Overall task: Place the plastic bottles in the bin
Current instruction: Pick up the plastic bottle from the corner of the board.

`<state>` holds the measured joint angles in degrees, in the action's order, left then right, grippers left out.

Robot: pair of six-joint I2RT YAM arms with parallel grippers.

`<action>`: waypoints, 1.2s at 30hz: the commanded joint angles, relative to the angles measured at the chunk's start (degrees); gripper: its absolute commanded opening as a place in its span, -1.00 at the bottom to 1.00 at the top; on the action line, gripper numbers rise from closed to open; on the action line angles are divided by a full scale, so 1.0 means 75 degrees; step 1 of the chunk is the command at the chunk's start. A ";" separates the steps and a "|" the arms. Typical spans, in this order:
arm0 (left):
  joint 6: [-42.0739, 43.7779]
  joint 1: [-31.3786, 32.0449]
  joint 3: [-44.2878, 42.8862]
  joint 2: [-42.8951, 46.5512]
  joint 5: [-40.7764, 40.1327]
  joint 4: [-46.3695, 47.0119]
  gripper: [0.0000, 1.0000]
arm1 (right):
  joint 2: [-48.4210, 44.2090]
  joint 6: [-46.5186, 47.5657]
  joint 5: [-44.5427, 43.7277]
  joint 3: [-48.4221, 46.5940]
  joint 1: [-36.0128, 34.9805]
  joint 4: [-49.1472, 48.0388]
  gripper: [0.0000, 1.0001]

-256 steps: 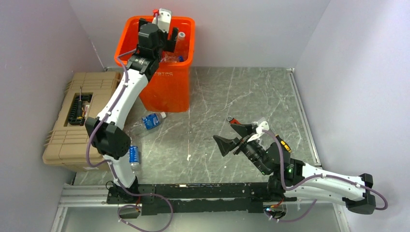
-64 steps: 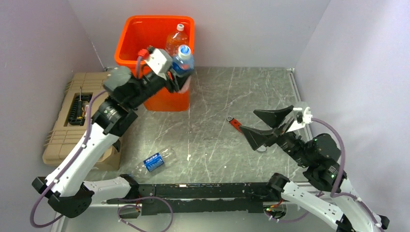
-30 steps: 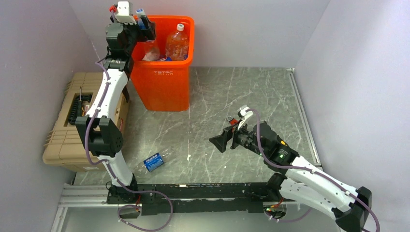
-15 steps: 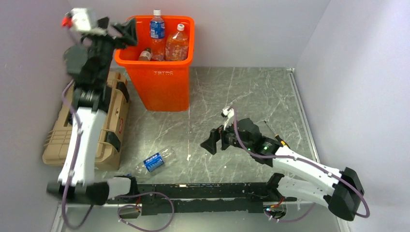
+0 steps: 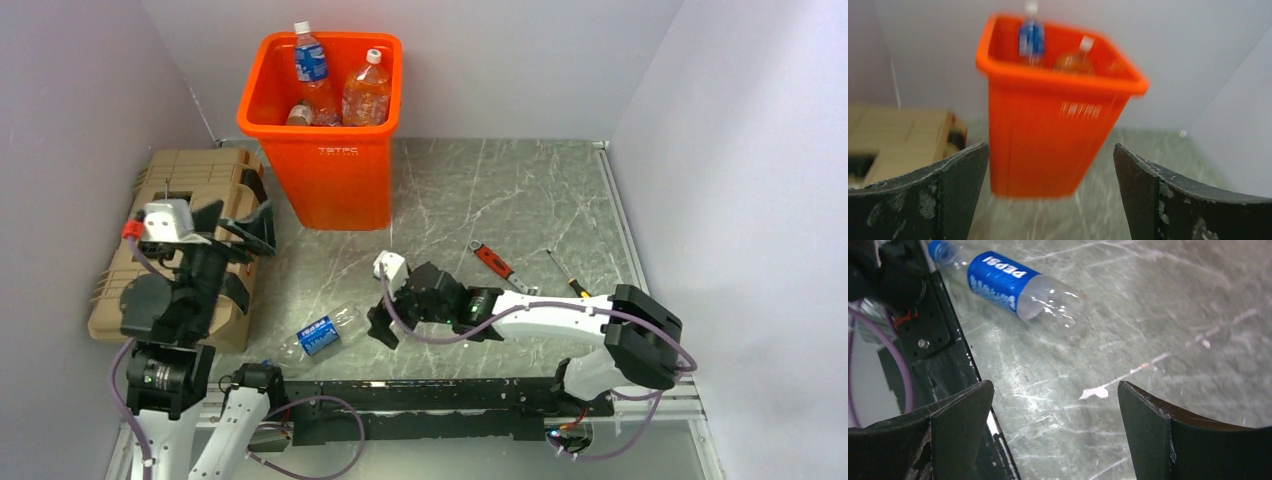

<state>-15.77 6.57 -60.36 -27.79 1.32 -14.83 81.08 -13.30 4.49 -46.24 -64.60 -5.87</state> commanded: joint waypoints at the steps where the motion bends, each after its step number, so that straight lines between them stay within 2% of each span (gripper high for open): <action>1: -0.0126 0.0097 0.0717 0.0795 -0.0865 -0.1663 0.99 | 0.0202 0.2413 -0.0285 -0.0346 -0.0632 -0.1418 0.97; 5: -0.0336 0.0097 0.1455 0.1451 -0.1367 -0.1572 0.99 | 0.0715 0.3484 0.0184 -0.0645 -0.0714 -0.1979 0.94; 9: -0.0289 0.0096 0.2056 0.1704 -0.1743 -0.1527 0.99 | 0.1699 0.4617 0.0836 -0.1670 -0.0868 -0.1293 0.92; 16: -0.0018 0.0096 0.2388 0.2023 -0.2179 -0.1774 0.99 | 0.3423 0.5834 0.0776 -0.3229 -0.1421 -0.0128 0.87; 26: -0.0036 0.0088 0.2704 0.2620 -0.2199 -0.1659 0.99 | 0.4610 0.6607 0.0623 -0.4301 -0.1581 0.1112 0.83; 36: -0.0035 0.0096 0.2716 0.2556 -0.2088 -0.1623 0.99 | 0.5463 0.6758 -0.0182 -0.4567 -0.1525 0.1072 0.75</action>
<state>-16.21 7.11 -40.23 -8.23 -14.66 -28.75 119.33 35.75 6.11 -78.61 -76.34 0.51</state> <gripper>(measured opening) 0.995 0.887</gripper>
